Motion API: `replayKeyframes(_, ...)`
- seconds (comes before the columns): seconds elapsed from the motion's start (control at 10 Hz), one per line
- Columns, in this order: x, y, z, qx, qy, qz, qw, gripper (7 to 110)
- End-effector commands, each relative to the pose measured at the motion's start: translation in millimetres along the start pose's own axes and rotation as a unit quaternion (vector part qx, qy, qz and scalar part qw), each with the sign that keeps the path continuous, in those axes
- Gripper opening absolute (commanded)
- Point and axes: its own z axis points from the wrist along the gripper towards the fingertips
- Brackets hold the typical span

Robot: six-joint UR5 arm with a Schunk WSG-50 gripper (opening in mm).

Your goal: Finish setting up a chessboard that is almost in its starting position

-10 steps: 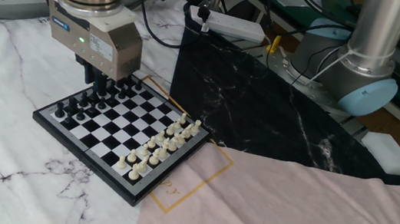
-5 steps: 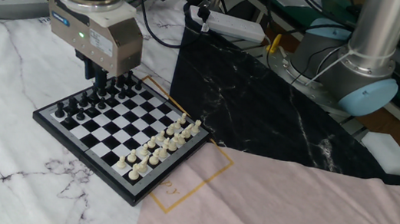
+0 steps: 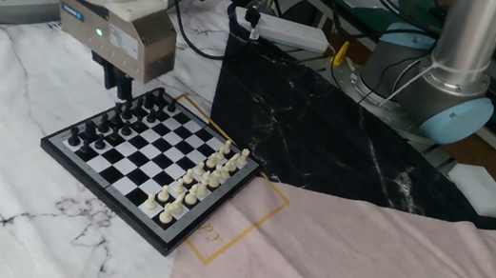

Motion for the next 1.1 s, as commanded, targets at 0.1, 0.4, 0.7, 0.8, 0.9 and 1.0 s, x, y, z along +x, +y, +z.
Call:
replayKeyframes(0.1,-36.5,-11,-37.8,0.028,-0.068,0.024,0.9970,22)
replayKeyframes(0.4,-53.3,-27,-64.6,0.046,-0.095,0.020,0.9943,7)
replayKeyframes(0.7,-76.5,-36,-63.5,0.047,-0.128,0.012,0.9906,7)
replayKeyframes(0.8,-87.1,-30,-66.5,0.039,-0.149,0.011,0.9880,7)
replayKeyframes(0.9,-92.6,-19,-66.4,0.025,-0.158,0.012,0.9871,7)
replayKeyframes(1.0,-91.1,-17,-61.4,0.029,-0.147,0.013,0.9886,7)
